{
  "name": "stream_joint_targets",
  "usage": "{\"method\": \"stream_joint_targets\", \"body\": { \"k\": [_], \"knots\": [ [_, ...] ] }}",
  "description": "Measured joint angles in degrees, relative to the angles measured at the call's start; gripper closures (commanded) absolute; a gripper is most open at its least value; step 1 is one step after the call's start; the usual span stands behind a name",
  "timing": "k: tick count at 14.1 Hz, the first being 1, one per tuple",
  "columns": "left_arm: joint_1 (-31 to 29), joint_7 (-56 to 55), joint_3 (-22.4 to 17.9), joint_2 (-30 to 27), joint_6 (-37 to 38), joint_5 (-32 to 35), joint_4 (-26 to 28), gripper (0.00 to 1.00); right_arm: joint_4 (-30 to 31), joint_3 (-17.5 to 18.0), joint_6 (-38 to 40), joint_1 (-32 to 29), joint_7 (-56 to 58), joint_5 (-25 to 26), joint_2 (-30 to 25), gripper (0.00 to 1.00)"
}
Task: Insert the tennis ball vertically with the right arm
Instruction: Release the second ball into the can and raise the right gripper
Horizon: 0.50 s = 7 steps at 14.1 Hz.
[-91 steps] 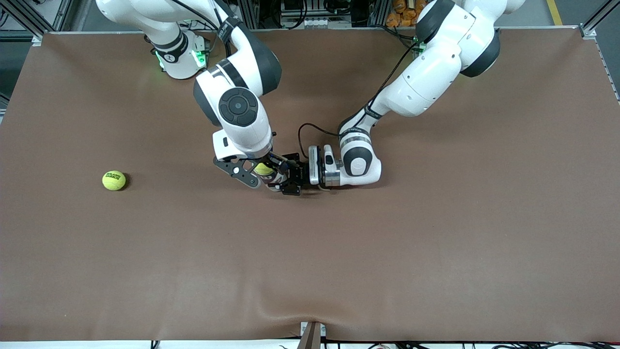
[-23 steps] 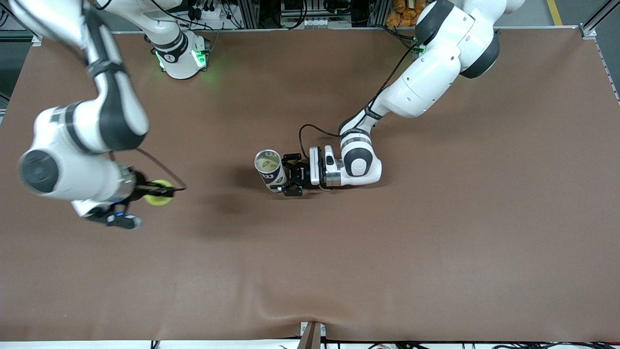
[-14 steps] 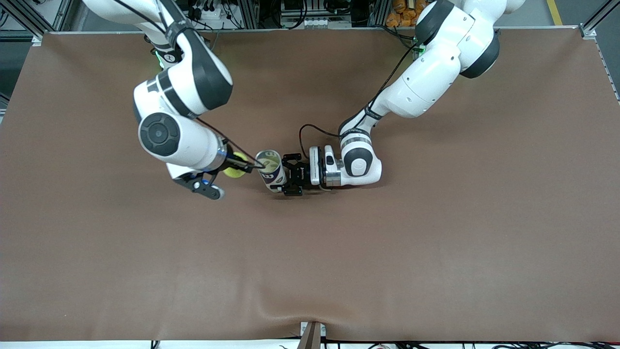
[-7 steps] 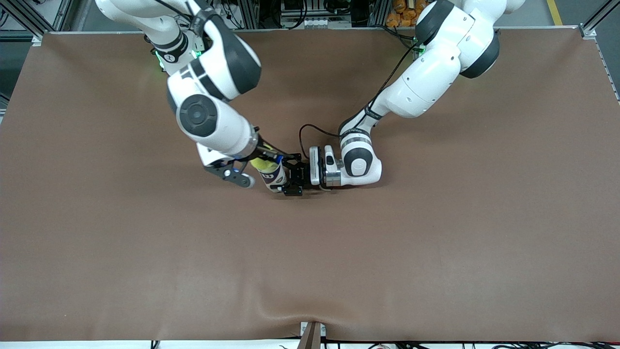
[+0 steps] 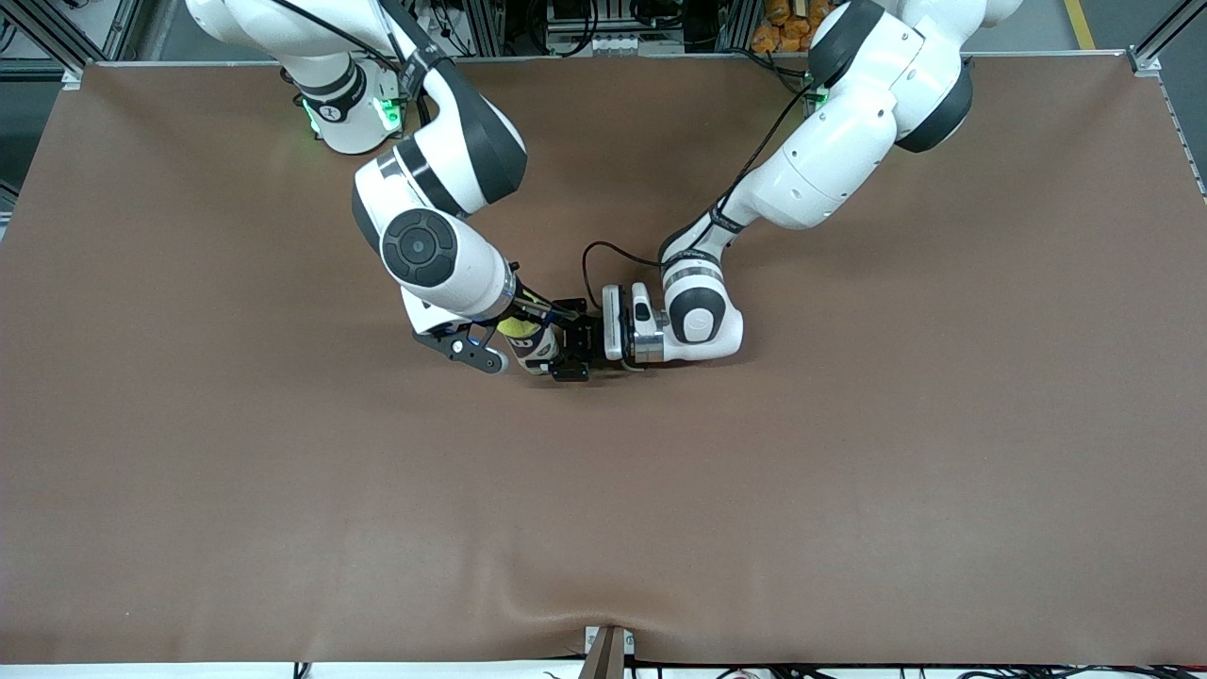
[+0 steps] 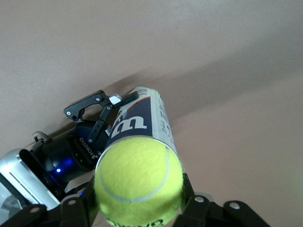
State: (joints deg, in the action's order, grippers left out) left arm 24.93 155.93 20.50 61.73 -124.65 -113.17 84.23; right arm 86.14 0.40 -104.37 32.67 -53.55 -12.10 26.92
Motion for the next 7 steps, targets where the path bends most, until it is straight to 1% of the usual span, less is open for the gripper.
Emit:
{"method": "stream_joint_targets", "body": {
  "k": [7],
  "knots": [
    [0.00, 0.00, 0.00, 0.00, 0.00, 0.00, 0.02, 0.20, -0.01, -0.05, 0.03, 0.04, -0.05, 0.01, 0.21, 0.00]
  ]
}}
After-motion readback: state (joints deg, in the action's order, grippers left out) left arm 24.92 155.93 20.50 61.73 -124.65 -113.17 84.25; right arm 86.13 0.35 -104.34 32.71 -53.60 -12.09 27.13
